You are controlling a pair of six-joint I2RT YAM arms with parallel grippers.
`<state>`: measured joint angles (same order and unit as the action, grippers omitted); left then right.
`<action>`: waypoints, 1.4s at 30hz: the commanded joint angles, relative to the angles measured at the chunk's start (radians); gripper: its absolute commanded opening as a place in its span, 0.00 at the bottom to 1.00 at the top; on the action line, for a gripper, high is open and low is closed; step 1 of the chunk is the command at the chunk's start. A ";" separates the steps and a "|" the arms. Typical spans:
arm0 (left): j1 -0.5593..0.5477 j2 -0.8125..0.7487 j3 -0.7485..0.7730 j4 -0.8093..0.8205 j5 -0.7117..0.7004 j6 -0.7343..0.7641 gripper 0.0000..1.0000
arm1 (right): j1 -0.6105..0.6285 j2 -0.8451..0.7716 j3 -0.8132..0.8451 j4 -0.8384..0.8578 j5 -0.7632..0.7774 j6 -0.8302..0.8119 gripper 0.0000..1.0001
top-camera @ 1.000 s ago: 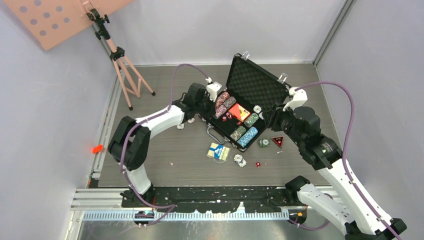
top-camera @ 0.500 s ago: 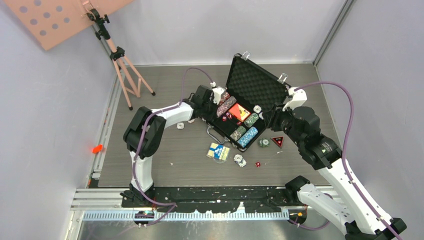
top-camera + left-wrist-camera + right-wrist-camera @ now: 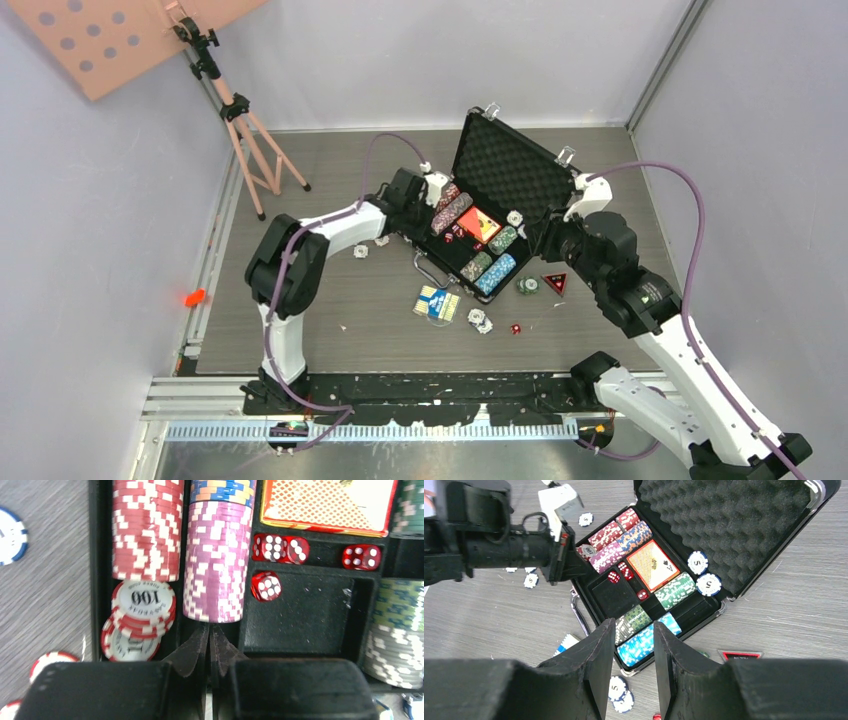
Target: Pack up texas hold em set
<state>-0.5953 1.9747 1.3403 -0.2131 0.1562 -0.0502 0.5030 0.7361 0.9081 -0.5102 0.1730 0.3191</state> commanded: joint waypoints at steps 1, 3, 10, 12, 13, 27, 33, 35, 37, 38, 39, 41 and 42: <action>-0.003 -0.179 -0.046 0.046 -0.037 -0.008 0.09 | 0.005 0.018 0.017 0.031 -0.013 0.018 0.40; -0.003 -0.226 -0.070 0.037 -0.064 -0.006 0.14 | 0.005 0.025 0.017 0.036 -0.020 0.022 0.41; 0.028 -0.265 -0.088 0.001 -0.145 -0.079 0.40 | 0.005 0.042 0.019 0.045 -0.040 0.032 0.41; 0.037 -0.240 -0.050 -0.048 -0.176 -0.118 0.50 | 0.005 0.044 0.023 0.043 -0.042 0.033 0.41; 0.040 -0.223 -0.024 -0.079 -0.188 -0.137 0.52 | 0.005 0.045 0.024 0.039 -0.042 0.035 0.41; 0.110 -0.172 -0.034 -0.018 -0.094 -0.581 0.63 | 0.005 0.043 0.018 0.023 -0.049 0.046 0.41; 0.112 -0.127 0.023 -0.063 -0.064 -0.510 0.62 | 0.005 0.042 0.022 0.019 -0.050 0.040 0.41; 0.112 -0.109 0.043 -0.086 -0.045 -0.518 0.58 | 0.005 0.040 0.021 0.019 -0.048 0.040 0.41; 0.112 -0.101 0.040 -0.070 -0.014 -0.548 0.56 | 0.005 0.037 0.019 0.018 -0.048 0.041 0.41; 0.112 -0.097 0.036 -0.061 -0.004 -0.568 0.55 | 0.005 0.037 0.017 0.018 -0.047 0.042 0.41; 0.112 -0.092 0.035 -0.057 0.000 -0.584 0.54 | 0.005 0.037 0.017 0.018 -0.046 0.042 0.41; 0.112 -0.080 0.042 -0.055 0.011 -0.605 0.53 | 0.005 0.037 0.018 0.019 -0.047 0.043 0.41; 0.112 -0.074 0.045 -0.055 0.016 -0.610 0.53 | 0.005 0.036 0.019 0.018 -0.047 0.043 0.41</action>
<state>-0.4839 1.8828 1.3464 -0.2970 0.1223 -0.6079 0.5030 0.7853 0.9081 -0.5068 0.1284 0.3550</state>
